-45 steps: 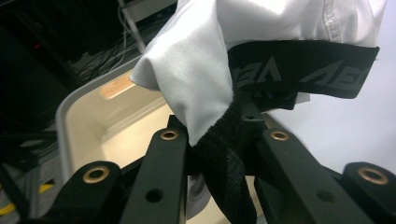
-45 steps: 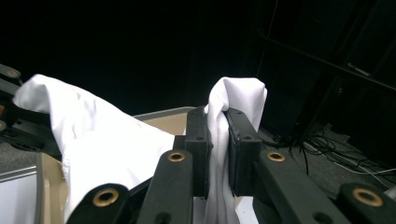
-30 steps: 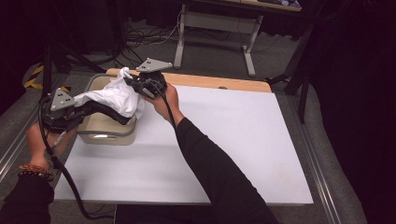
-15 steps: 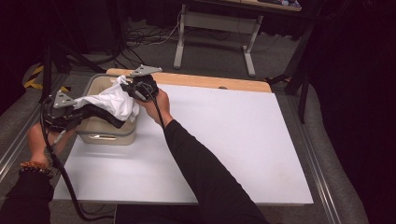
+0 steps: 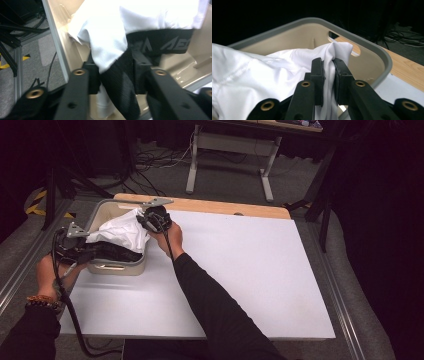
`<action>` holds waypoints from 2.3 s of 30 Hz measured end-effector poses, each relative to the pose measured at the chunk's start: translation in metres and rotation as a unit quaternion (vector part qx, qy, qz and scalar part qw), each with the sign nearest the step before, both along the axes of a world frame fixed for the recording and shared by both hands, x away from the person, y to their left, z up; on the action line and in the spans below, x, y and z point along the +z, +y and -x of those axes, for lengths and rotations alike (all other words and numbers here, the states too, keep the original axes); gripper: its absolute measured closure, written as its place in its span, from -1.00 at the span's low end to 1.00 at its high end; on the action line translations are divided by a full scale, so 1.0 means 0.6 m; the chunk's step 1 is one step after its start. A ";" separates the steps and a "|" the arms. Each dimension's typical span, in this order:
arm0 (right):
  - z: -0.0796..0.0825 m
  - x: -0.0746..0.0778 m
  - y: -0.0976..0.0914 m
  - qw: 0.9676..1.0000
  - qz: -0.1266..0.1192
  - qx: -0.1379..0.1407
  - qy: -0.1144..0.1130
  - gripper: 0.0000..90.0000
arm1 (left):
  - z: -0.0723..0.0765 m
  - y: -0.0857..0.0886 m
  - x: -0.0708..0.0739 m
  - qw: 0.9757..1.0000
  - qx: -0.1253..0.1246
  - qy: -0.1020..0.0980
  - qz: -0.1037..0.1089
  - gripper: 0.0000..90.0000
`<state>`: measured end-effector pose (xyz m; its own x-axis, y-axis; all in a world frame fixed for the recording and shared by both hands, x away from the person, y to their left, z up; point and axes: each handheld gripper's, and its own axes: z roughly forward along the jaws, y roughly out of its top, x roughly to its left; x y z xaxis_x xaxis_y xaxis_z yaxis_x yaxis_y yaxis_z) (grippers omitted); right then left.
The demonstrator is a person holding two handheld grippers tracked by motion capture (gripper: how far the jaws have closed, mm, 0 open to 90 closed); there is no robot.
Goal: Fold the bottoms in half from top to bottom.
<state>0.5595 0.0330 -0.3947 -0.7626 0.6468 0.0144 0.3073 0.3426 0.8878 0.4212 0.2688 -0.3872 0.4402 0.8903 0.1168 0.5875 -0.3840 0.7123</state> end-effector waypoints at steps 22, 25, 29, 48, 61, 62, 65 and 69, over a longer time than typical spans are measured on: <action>0.054 0.016 -0.034 0.998 0.048 -0.017 -0.046 0.16 | 0.033 -0.052 0.017 0.995 -0.038 -0.082 0.046 -0.28; 0.066 0.019 -0.050 0.998 0.047 -0.014 -0.051 0.15 | 0.041 -0.062 0.014 0.994 -0.040 -0.092 0.047 -0.36; 0.082 0.026 -0.077 0.998 0.032 -0.011 -0.054 0.13 | 0.051 -0.075 0.010 0.992 -0.049 -0.109 0.048 -0.47; 0.122 0.052 -0.201 0.996 0.044 -0.013 -0.076 -0.27 | 0.130 -0.161 -0.033 0.975 -0.107 -0.172 0.090 -0.61; 0.151 0.058 -0.262 0.995 0.052 -0.015 -0.089 -0.45 | 0.153 -0.188 -0.064 0.972 -0.143 -0.162 0.091 -0.64; 0.152 0.058 -0.266 0.995 0.051 -0.014 -0.087 -0.45 | 0.153 -0.189 -0.066 0.972 -0.144 -0.160 0.090 -0.64; 0.156 0.059 -0.281 0.996 0.041 -0.014 -0.081 -0.49 | 0.156 -0.193 -0.071 0.971 -0.150 -0.160 0.091 -0.65; 0.158 0.059 -0.291 0.996 0.042 -0.018 -0.079 -0.53 | 0.160 -0.195 -0.075 0.970 -0.158 -0.157 0.093 -0.66</action>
